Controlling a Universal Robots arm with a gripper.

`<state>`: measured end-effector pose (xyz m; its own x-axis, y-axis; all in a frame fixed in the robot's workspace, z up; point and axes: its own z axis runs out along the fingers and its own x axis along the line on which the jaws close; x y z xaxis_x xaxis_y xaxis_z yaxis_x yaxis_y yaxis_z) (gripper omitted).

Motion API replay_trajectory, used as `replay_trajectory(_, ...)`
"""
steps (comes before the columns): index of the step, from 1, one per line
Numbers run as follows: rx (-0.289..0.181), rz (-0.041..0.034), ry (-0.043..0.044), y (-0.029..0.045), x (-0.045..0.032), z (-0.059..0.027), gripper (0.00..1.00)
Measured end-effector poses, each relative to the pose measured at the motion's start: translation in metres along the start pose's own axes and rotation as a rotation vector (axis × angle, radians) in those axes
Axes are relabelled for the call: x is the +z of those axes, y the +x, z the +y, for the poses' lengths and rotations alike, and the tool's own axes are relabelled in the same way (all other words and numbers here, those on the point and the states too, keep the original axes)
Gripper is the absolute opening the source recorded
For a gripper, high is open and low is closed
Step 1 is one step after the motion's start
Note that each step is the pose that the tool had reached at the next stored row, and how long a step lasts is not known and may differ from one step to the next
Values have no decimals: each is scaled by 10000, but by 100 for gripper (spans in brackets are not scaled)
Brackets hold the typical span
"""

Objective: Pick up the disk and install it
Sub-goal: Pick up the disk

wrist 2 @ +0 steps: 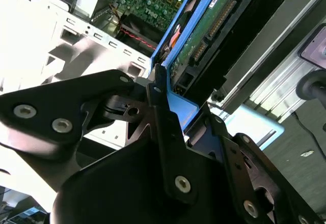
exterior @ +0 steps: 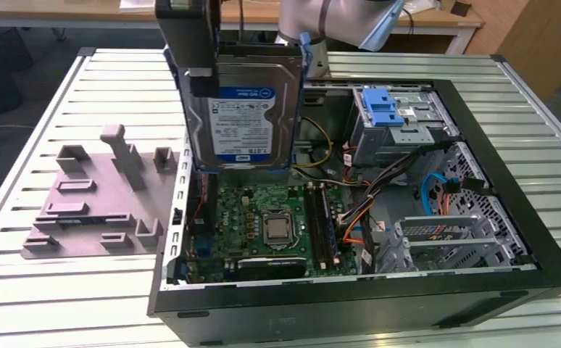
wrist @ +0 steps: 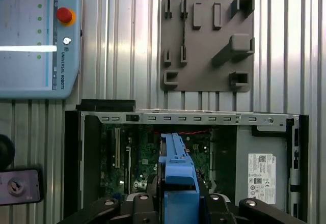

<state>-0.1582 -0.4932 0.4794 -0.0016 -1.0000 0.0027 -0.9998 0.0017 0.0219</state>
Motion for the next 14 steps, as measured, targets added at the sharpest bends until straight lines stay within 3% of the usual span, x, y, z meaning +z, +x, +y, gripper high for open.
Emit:
replay_trajectory(2,0,2,-1,0,1,-56,36)
replay_trajectory(14,0,0,0,-1,12,-599,36)
